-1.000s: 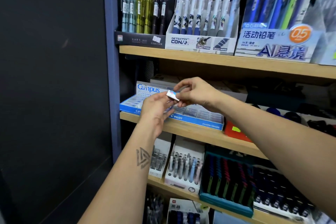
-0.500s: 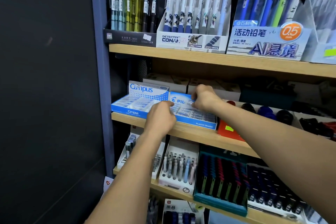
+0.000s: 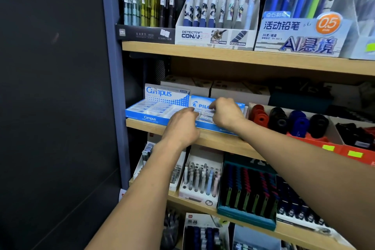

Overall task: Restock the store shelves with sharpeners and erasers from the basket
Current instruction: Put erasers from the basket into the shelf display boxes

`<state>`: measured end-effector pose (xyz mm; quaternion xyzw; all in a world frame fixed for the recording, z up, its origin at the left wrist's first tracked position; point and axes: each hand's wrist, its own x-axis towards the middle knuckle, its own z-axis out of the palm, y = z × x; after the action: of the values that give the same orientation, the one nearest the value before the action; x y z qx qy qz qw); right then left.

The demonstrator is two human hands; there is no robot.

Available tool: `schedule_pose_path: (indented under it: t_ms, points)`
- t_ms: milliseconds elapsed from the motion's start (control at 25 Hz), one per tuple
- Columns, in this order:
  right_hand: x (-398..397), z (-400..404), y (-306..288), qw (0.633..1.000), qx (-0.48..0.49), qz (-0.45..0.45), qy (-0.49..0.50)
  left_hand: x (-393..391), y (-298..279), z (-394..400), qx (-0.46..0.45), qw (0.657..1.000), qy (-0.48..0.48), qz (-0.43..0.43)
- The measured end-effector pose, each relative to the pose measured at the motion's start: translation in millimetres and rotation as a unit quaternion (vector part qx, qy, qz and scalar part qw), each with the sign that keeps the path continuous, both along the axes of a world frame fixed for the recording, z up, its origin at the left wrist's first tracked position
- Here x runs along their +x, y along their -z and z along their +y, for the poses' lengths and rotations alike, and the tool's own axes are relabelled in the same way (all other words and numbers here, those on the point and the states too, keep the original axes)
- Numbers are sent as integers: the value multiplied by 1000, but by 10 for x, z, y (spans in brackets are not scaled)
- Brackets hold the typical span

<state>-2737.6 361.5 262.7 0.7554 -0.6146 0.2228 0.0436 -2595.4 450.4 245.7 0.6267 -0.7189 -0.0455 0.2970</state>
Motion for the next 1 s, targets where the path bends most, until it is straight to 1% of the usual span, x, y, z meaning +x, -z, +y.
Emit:
schedule_pose_path:
  t_ms: [120, 200, 280, 400, 480, 560, 640, 760, 840, 880, 1000]
  points:
    - [-61, 338, -47, 996, -23, -71, -40, -175, -34, 124, -92, 995, 19, 45]
    - [-133, 603, -61, 990, -29, -120, -66, -288, -44, 215, -132, 989, 32, 65]
    - [-260, 894, -41, 987, -38, -137, -72, -405, -31, 312, -156, 984, 55, 68]
    - [-543, 1343, 187, 987, -46, -136, -68, -676, 121, 587, -154, 982, 102, 30]
    - [-800, 1605, 572, 985, -4, -157, -69, -890, 377, 803, -108, 984, 139, -24]
    - [-1100, 1823, 1084, 983, 70, -157, -63, -1097, 742, 964, -14, 978, 181, -103]
    - [-1360, 2015, 1641, 978, 166, -117, -51, -1278, 1186, 1088, 90, 954, 233, -163]
    - [-1661, 2251, 2419, 956, 281, -80, -24, -1579, 1937, 1253, 217, 903, 284, -238]
    - [-1809, 2353, 2884, 935, 350, -51, -7, -1765, 2448, 1321, 283, 873, 295, -267]
    - [-1862, 2399, 3087, 923, 385, -29, -6, -1834, 2675, 1341, 307, 865, 292, -270]
    - [-2053, 2493, 3688, 886, 462, 33, 4, -2015, 3303, 1382, 356, 860, 270, -248]
